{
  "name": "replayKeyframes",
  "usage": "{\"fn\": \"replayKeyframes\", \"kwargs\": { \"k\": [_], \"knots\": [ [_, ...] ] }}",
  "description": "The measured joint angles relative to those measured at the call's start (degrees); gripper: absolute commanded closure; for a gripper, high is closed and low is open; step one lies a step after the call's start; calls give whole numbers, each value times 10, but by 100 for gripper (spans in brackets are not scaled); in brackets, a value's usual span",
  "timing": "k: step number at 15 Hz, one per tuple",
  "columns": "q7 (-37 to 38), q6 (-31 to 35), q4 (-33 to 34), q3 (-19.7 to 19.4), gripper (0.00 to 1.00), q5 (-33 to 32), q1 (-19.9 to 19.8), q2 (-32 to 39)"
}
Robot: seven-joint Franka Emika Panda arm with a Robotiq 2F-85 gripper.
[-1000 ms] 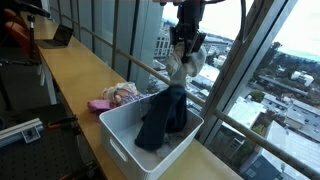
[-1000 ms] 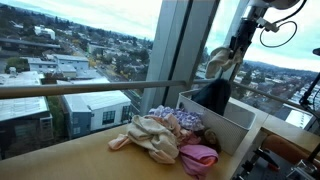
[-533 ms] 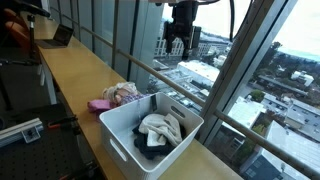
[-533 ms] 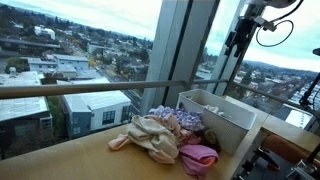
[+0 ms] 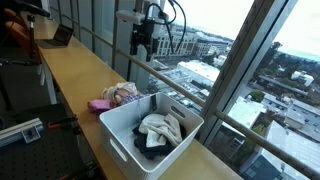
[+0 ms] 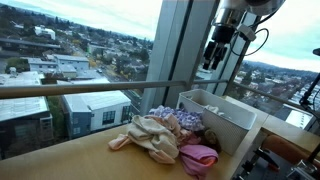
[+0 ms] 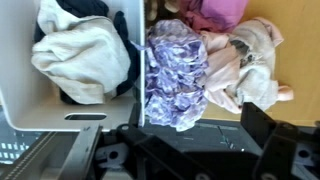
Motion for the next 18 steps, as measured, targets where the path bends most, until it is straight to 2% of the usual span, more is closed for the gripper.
{"fn": "replayKeyframes", "kwargs": {
  "k": [4, 7, 13, 18],
  "knots": [
    [3, 58, -39, 24, 0, -43, 49, 49],
    [4, 105, -44, 27, 0, -98, 79, 111],
    [-15, 164, -9, 7, 0, -186, 86, 226],
    [-50, 179, 36, -14, 0, -248, 86, 264]
  ]
}}
